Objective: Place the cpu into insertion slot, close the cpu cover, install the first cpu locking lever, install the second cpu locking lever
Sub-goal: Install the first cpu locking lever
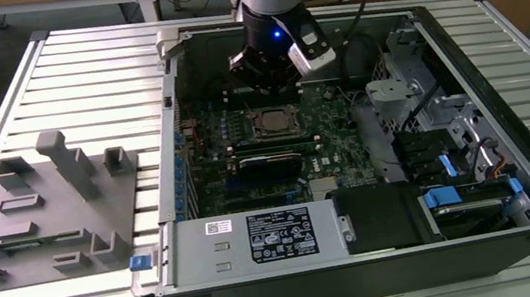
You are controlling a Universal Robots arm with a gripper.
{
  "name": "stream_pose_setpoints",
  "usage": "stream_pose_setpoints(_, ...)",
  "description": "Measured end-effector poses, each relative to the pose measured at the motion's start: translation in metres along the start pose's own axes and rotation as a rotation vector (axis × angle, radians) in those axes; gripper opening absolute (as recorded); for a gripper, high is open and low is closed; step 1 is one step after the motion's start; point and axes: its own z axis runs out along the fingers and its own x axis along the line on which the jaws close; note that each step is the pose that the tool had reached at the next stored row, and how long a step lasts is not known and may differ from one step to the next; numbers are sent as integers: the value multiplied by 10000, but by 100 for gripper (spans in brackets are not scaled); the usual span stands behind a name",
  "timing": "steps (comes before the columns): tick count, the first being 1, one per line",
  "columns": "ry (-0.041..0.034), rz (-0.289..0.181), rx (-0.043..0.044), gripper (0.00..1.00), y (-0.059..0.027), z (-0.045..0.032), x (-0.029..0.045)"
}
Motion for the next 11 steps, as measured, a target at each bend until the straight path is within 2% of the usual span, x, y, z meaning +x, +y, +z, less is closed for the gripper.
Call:
stream_pose_setpoints(9,-6,-1,0,11,-3,-3,163)
stream_pose_setpoints(11,-7,0,0,11,-2,-3,177)
